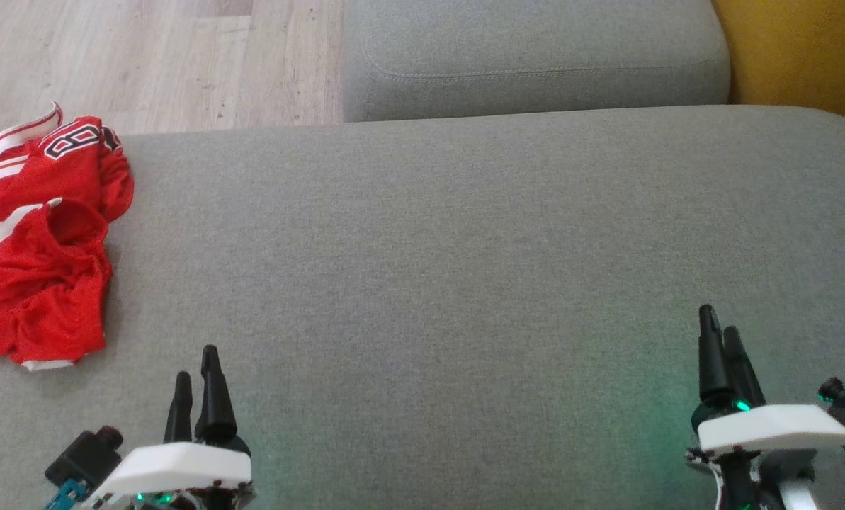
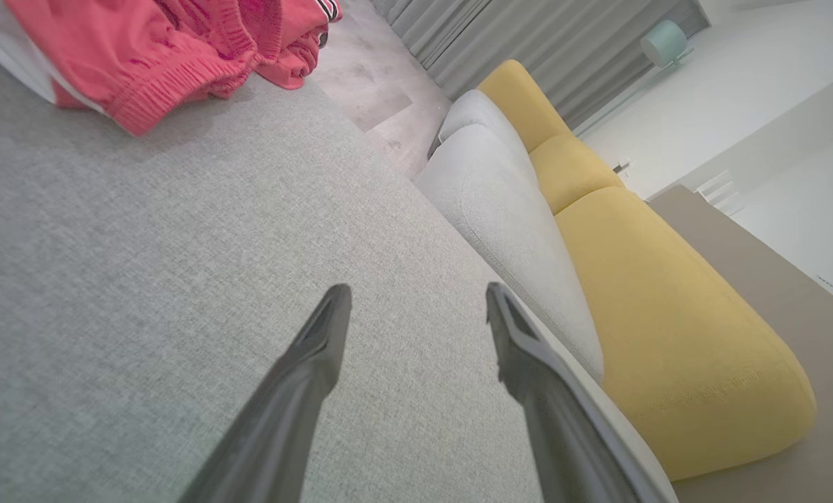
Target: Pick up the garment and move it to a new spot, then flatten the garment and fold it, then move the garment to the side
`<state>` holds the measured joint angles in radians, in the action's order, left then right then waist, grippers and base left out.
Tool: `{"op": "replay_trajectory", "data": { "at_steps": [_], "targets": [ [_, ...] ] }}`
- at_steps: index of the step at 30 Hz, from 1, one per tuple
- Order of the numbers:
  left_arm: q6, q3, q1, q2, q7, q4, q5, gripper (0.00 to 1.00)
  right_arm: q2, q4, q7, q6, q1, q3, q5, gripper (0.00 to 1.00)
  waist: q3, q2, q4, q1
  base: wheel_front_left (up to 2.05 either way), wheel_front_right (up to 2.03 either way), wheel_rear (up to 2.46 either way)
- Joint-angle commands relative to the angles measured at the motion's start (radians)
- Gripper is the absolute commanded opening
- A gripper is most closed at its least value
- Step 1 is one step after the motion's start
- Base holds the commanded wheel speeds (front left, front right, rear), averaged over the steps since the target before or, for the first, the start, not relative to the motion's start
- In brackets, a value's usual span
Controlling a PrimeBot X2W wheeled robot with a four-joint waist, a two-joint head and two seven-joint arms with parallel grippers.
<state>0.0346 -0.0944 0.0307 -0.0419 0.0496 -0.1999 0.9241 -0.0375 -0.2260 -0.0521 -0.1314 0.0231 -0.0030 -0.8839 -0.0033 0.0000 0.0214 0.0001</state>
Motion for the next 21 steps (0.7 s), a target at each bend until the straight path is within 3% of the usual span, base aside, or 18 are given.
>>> {"op": "replay_trajectory", "data": {
  "at_steps": [1,21],
  "targets": [
    [-0.003,0.010,-0.011,-0.005,0.017,0.040,-0.038,1.00,-0.007,0.027,-0.016,0.000,-0.018,0.019,0.042,1.00,-0.001,0.0000,0.001,-0.0001,0.00,0.00,0.00],
    [-0.032,-0.030,0.002,-0.006,0.073,0.027,-0.261,1.00,-0.009,0.019,-0.072,0.000,-0.025,0.061,0.298,1.00,0.001,0.0000,0.007,-0.0001,0.00,0.00,0.00]
  ]
}}
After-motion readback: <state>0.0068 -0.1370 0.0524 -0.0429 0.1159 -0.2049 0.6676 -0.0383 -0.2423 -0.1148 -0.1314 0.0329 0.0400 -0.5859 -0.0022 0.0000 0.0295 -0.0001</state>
